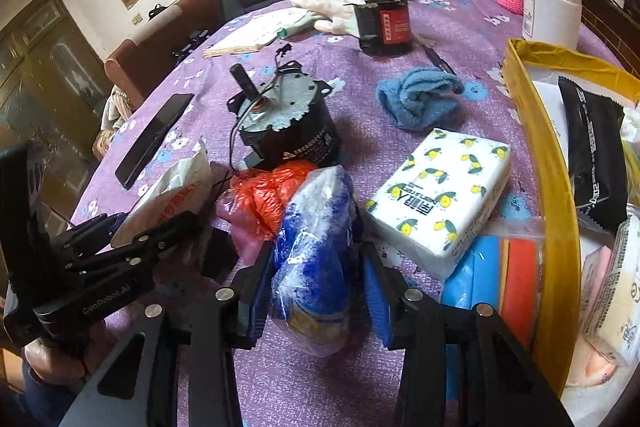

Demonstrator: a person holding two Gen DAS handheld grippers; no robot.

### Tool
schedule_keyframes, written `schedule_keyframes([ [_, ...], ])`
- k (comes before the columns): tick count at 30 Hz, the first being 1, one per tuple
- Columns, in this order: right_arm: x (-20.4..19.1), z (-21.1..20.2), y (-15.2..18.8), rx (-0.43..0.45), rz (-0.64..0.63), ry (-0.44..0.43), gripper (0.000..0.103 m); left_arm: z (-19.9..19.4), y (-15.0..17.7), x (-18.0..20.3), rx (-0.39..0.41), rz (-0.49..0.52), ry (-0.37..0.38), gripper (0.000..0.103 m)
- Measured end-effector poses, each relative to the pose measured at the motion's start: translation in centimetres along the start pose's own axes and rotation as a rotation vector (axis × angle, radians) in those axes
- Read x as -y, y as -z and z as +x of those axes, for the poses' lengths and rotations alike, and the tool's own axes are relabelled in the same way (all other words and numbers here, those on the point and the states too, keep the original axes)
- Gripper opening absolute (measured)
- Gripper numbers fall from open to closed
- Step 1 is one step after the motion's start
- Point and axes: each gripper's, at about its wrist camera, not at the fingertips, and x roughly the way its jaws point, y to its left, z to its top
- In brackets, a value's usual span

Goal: Organize soft objects
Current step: 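Grasp the blue plastic bag with the right tool while the left tool returns to the table, then carry the white-red tissue pack with the left tool while the right tool carries the blue bag to the tray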

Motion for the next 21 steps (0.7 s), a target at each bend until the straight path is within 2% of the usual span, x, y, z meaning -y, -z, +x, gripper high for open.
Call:
schedule_keyframes([
  [6, 0.03, 0.15, 0.09, 0.0, 0.01, 0.011, 0.046, 0.09, 0.0, 0.07, 0.01, 0.002, 0.032, 0.047],
  [8, 0.06, 0.11, 0.23, 0.008, 0.011, 0.009, 0.044, 0.16, 0.0, 0.05, 0.011, 0.005, 0.021, 0.047],
  [9, 0.03, 0.1, 0.25, 0.012, 0.013, 0.009, 0.038, 0.15, 0.04, 0.08, 0.011, 0.008, 0.02, 0.047],
  [14, -0.28, -0.47, 0.3, 0.042, -0.004, 0.012, 0.038, 0.24, 0.12, 0.42, 0.007, 0.03, 0.001, 0.048],
  [21, -0.1, -0.24, 0.28, 0.034, 0.004, 0.011, 0.038, 0.3, 0.15, 0.56, 0.01, 0.044, -0.01, 0.047],
])
